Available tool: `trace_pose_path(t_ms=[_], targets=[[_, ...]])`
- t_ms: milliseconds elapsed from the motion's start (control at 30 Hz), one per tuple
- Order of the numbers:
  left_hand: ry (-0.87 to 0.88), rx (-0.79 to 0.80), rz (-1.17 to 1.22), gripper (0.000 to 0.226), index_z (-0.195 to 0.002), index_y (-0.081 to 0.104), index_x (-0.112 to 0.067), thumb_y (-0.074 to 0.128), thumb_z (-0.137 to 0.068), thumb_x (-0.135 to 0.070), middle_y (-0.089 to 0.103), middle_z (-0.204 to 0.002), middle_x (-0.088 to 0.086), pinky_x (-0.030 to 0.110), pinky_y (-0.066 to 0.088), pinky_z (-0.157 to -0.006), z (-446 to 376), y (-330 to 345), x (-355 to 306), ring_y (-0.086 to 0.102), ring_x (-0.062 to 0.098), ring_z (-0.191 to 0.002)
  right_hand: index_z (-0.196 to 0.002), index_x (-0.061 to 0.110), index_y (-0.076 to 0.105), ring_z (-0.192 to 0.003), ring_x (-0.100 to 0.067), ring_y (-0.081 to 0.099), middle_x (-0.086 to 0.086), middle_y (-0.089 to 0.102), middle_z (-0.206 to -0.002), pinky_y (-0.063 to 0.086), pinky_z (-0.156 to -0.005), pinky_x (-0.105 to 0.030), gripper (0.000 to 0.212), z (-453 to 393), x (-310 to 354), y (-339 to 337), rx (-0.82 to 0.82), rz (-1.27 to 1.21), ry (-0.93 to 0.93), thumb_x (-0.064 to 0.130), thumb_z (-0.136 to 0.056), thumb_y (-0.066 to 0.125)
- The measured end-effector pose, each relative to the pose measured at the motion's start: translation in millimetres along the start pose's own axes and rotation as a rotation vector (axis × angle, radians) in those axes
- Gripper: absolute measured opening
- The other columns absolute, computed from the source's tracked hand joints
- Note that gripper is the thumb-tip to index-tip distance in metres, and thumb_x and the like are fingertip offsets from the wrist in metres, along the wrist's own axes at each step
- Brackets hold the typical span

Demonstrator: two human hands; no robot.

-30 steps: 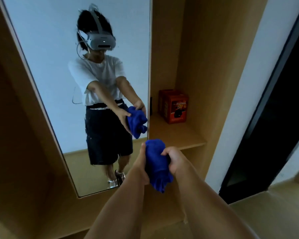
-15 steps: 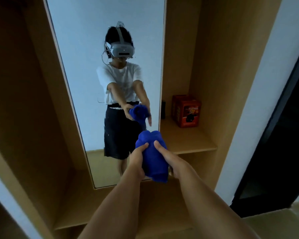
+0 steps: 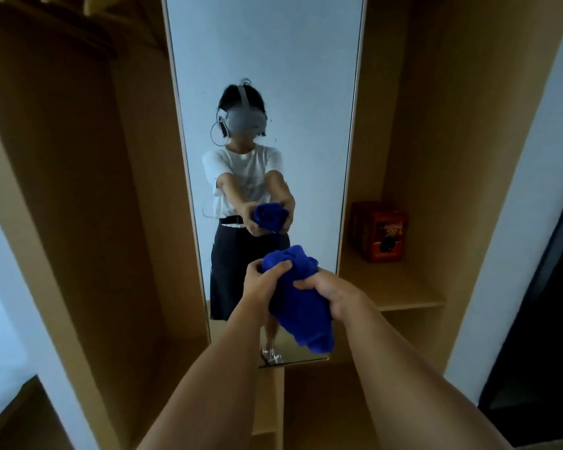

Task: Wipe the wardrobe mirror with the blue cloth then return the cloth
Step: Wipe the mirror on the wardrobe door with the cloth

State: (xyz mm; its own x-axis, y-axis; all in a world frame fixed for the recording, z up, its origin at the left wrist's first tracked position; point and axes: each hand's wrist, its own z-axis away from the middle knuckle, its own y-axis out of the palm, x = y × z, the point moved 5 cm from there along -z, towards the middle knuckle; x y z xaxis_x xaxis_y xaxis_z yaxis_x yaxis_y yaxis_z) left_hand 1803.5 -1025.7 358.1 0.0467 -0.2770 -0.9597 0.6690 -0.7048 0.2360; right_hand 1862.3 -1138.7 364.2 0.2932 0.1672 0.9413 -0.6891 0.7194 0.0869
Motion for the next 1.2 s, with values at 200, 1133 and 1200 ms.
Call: trace_pose_path(t_ms=[200, 1133, 1200], targets=[[0.066, -0.058, 0.087, 0.024, -0.094, 0.062, -0.014, 0.071, -0.082, -0.033, 0.068, -0.094, 0.006, 0.036, 0.055, -0.071, -10.3, -27.6, -38.0, 0.064, 0.023, -0.087, -0.121, 0.01, 0.059, -0.1, -0.032, 0.065, -0.014, 0.07, -0.108, 0.054, -0.078, -0.041, 0.052, -8.5, 16.8, 37.8, 0.088, 0.027, 0.01, 0.026, -0.075, 0.077], [0.612, -0.561, -0.257, 0.049, -0.14, 0.042, -0.022, 0.021, -0.101, -0.042, 0.041, -0.143, 0.006, 0.043, 0.026, -0.108, -43.0, -79.9, -213.3, 0.034, 0.025, -0.132, -0.141, 0.017, 0.025, -0.094, -0.03, 0.063, -0.007, 0.065, -0.107, 0.046, -0.069, -0.034, 0.058, 17.3, 240.9, 88.4, -0.825, 0.777, -0.952, 0.037, -0.093, 0.053], [0.635, -0.518, -0.217, 0.049, -0.131, 0.052, -0.02, 0.022, -0.1, -0.044, 0.051, -0.134, 0.006, 0.044, 0.035, -0.106, -51.1, -84.2, -222.4, 0.045, 0.026, -0.126, -0.144, 0.021, 0.02, -0.097, -0.03, 0.062, -0.006, 0.063, -0.112, 0.041, -0.067, -0.032, 0.06, 26.4, 260.6, 91.2, -0.874, 0.865, -0.994, 0.035, -0.094, 0.051]])
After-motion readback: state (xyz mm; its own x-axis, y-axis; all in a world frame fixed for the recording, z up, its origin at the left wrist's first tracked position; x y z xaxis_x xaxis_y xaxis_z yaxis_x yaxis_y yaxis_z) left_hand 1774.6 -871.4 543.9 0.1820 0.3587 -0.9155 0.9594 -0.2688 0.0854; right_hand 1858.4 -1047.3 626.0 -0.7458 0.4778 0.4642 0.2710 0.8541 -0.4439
